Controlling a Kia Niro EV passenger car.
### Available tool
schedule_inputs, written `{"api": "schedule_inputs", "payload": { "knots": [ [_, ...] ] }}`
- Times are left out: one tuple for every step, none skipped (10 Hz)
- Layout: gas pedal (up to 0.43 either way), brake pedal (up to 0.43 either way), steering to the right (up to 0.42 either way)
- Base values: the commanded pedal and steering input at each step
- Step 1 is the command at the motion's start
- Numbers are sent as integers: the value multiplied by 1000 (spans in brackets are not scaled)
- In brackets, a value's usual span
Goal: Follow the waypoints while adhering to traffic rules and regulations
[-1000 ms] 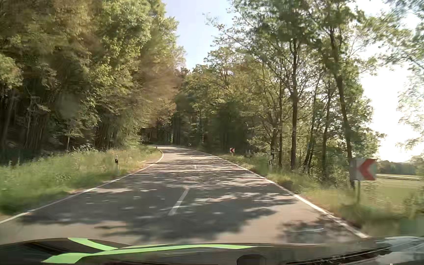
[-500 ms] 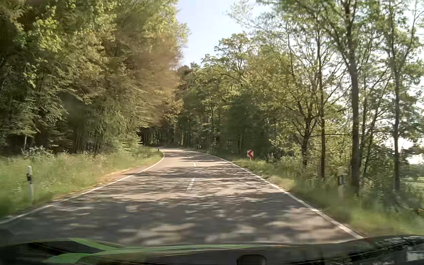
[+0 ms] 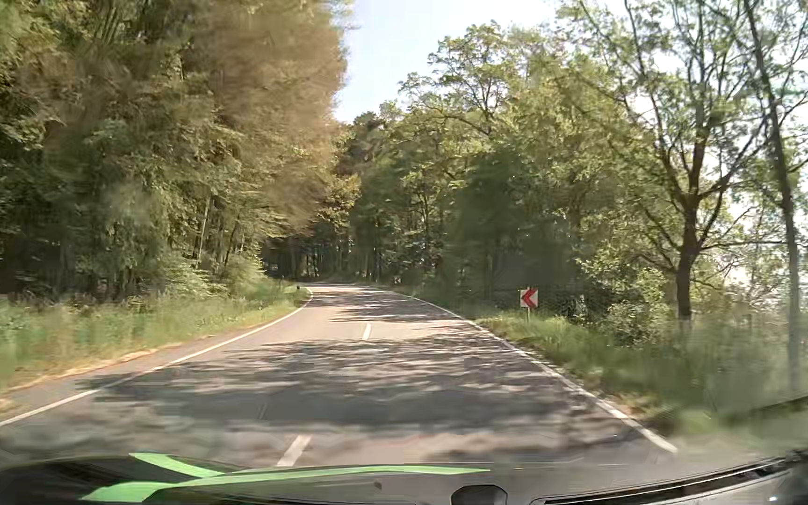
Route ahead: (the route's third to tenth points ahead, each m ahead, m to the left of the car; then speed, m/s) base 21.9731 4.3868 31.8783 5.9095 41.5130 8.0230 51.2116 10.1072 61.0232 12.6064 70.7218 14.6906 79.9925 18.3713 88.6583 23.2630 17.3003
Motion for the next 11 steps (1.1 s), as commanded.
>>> {"api": "schedule_inputs", "payload": {
  "knots": [
    [209, 0, -28],
    [209, 0, -28],
    [209, 0, -28],
    [209, 0, -28],
    [209, 0, -28],
    [220, 0, -28],
    [228, 0, -28],
    [240, 0, -28],
    [240, 0, -28],
    [240, 0, -28],
    [240, 0, -28]
  ]
}}
